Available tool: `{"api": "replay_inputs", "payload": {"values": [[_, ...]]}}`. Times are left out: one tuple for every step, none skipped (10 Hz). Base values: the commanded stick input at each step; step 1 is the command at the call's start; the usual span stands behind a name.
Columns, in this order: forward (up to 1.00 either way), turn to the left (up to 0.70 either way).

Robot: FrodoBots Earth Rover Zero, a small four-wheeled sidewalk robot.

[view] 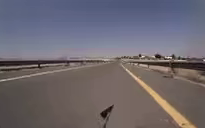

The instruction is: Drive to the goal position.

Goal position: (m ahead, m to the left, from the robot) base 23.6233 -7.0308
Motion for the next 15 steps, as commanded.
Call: {"api": "replay_inputs", "payload": {"values": [[1.0,-0.01],[1.0,-0.01],[1.0,-0.01],[1.0,-0.01],[1.0,-0.01],[1.0,-0.01],[1.0,-0.01],[1.0,-0.01],[1.0,-0.01],[1.0,-0.01],[1.0,-0.01],[1.0,-0.01],[1.0,-0.01],[1.0,-0.01],[1.0,-0.01]]}}
